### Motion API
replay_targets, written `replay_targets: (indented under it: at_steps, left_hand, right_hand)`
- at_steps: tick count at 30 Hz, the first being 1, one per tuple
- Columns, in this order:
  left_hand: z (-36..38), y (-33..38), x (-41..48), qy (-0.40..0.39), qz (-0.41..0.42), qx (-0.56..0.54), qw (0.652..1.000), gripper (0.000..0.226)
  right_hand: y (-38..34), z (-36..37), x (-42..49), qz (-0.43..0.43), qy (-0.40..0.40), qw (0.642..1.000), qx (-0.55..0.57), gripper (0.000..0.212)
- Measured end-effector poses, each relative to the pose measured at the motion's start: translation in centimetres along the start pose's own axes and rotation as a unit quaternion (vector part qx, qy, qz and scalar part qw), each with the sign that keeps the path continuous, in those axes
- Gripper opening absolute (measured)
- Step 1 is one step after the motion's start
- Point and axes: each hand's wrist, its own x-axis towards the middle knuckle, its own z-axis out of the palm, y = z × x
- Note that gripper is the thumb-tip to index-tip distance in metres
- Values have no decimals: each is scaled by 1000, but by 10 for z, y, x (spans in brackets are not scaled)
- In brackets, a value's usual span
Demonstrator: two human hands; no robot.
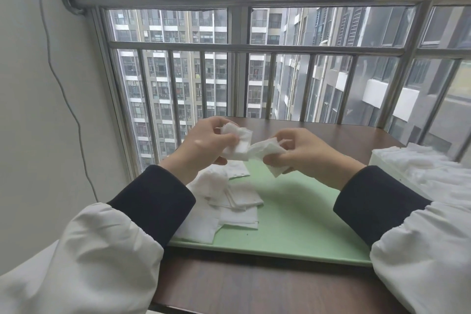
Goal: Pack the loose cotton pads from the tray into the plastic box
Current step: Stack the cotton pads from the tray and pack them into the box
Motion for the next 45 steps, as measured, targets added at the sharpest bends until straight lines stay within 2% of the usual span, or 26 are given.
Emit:
replay_targets:
  at_steps: [3, 9, 14, 18, 25, 29, 33, 37, 39, 43, 45]
  left_hand:
    - [0, 1, 0, 1, -4, 4, 1000, 16]
    - [-3, -1, 0, 22, -20, -11, 1000, 21]
    - [0, -2, -1, -32, -11, 0, 999, 33]
    - [2, 0, -3, -93, 4, 31, 995, 25]
    - [4, 2, -7, -145, 20, 50, 988, 13]
    - [5, 6, -10, -165, 18, 49, 985, 23]
    - [6, 9, -10, -180, -36, -29, 983, 33]
    - [4, 7, -12, -211, 5, 28, 977, 14]
    - [3, 5, -11, -217, 9, 19, 976, 20]
    - [2, 3, -10, -167, -18, -8, 986, 24]
    - [2, 3, -8, -147, -27, -10, 989, 24]
  right_hand:
    - [0, -1, -1, -1, -24, 998, 49, 18]
    - [-2, -4, -2, 9, -56, 988, 141, 20]
    - [-4, -5, -4, -17, -82, 984, 159, 21]
    - [-6, -7, -5, -34, -105, 982, 153, 23]
    - [-3, -7, -1, -47, -53, 988, 139, 30]
    - [-1, -8, 0, -47, -13, 992, 120, 28]
    - [-2, -5, 0, -58, 19, 995, 75, 27]
    - [-2, -4, 0, -65, 45, 995, 67, 25]
    - [-2, -5, 1, -61, 60, 993, 76, 18]
    - [-2, -10, 2, -51, 122, 984, 119, 4]
    - [-4, -13, 1, -57, 121, 979, 156, 7]
